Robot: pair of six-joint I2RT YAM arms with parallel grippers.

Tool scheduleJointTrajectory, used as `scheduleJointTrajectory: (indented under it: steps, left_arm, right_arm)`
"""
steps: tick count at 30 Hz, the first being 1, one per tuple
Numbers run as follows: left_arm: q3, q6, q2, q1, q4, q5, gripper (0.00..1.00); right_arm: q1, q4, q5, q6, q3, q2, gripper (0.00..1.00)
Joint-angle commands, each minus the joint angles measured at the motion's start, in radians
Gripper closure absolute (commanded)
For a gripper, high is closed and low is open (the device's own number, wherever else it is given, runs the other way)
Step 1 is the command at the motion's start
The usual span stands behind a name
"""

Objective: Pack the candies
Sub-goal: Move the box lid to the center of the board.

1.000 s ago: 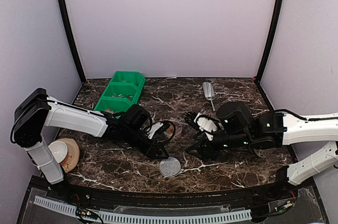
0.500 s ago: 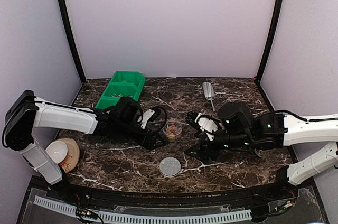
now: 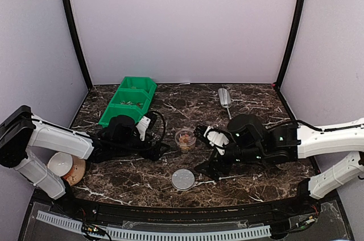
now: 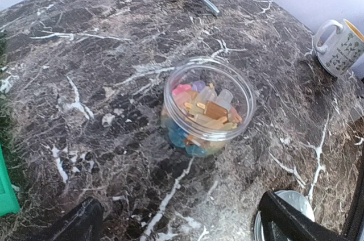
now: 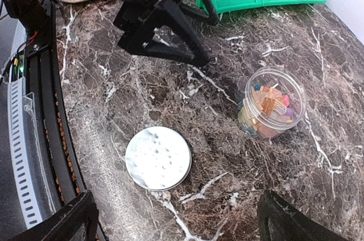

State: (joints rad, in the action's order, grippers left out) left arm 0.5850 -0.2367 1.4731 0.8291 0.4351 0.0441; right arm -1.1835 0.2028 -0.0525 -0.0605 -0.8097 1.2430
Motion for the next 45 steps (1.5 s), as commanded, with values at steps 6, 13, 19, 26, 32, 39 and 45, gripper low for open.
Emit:
scheduleJointTrajectory:
  steps: [6,13,19,26,32,39,45]
  left_arm:
    - [-0.001,0.005,0.073,-0.004,0.182,-0.134,0.01]
    - [0.048,-0.014,0.163,-0.021,0.237,-0.079,0.01]
    - [0.073,-0.073,0.211,-0.078,0.300,0.026,0.01]
    - [0.187,-0.304,0.388,-0.205,0.367,0.346,0.01]
    - [0.250,-0.494,0.544,-0.272,0.553,0.520,0.01]
    - [0.176,-0.503,0.579,-0.273,0.786,0.572,0.01]
    - [0.086,-0.418,0.589,-0.271,0.944,0.584,0.01]
  right_arm:
    - [-0.028,-0.103,-0.059,0.020,-0.007,0.102,0.03]
    - [0.027,-0.159,-0.120,-0.103,-0.034,0.138,0.03]
    - [0.146,-0.238,-0.038,-0.258,-0.029,0.148,0.03]
    - [0.229,-0.287,0.020,-0.339,-0.032,0.169,0.02]
    - [0.256,-0.324,0.061,-0.385,-0.020,0.167,0.02]
    - [0.259,-0.318,0.078,-0.388,0.004,0.146,0.01]
    - [0.259,-0.317,0.093,-0.379,0.019,0.132,0.01]
